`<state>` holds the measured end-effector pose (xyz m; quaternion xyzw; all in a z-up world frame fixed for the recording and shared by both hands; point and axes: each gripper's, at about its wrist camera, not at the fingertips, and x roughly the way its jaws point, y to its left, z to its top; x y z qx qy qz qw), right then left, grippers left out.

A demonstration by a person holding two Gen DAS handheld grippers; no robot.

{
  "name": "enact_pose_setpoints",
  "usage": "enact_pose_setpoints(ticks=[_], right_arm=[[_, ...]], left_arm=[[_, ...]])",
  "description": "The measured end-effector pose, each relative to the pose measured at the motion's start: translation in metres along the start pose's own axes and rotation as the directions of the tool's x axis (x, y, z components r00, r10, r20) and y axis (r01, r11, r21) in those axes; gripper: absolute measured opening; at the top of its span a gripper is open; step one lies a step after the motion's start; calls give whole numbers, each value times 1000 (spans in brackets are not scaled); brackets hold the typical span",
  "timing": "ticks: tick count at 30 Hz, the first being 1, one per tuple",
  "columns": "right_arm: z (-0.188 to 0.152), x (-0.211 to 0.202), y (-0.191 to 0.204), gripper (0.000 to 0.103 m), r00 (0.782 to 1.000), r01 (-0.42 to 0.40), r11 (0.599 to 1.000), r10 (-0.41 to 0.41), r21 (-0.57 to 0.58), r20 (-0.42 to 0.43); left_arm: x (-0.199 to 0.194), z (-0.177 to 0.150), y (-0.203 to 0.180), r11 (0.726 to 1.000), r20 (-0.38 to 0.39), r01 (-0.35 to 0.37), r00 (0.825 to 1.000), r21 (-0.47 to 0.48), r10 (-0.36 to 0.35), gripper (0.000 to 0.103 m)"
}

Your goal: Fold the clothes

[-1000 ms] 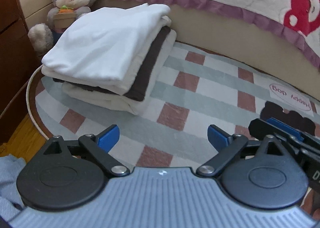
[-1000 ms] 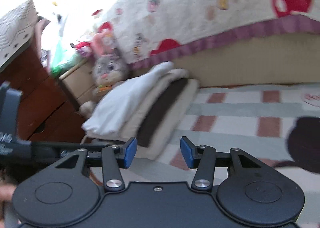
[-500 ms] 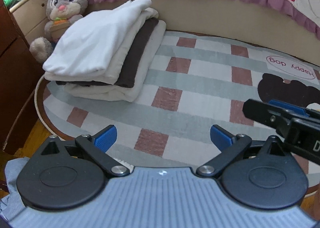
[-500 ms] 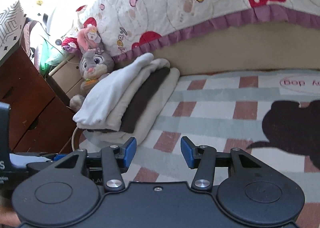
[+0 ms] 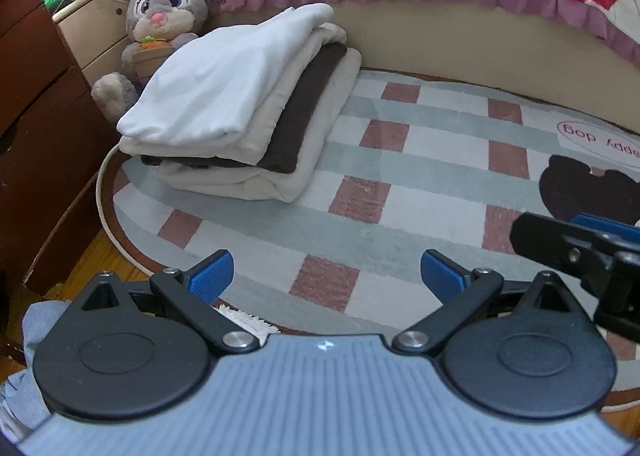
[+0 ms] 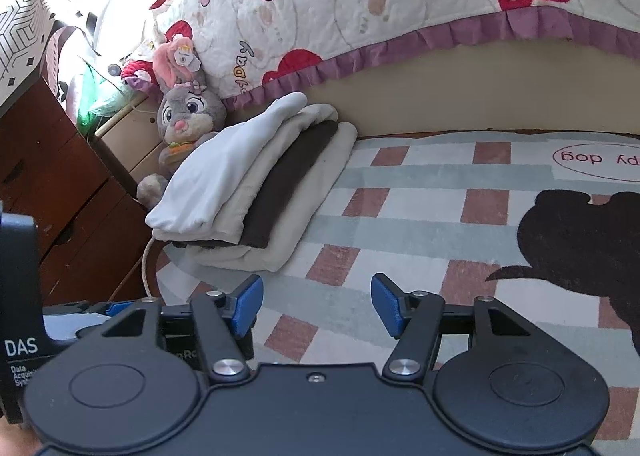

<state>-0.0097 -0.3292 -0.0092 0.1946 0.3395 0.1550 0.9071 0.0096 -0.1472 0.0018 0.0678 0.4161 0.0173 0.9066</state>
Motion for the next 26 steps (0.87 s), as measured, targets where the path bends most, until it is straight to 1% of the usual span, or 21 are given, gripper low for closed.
enact_pose_setpoints(ticks=[6,19,21,23,26], right_arm=[[-5,-2,1,68,999,48,998,-48,-34,-6],[-5,-2,6,68,999,37,998,-38,-48,-13],[-5,-2,6,68,999,41,998,-42,-48,-12],[-5,-3,7,68,999,51,997,-52,-53,-12],[-6,-4,10,68,997,78,994,-79,-77,-12]], left_arm=[[-3,-3,3,1000,22,-3,1000,-7,3,102],[-5,-1,5,999,31,-30,999,-25,31,102],[-5,-2,4,999,24,-32,999,-14,33,102],[-4,-2,2,1000,-4,-30,1000,-5,30,102],[-4,-3,1,1000,-11,-25,1000,0,25,102]])
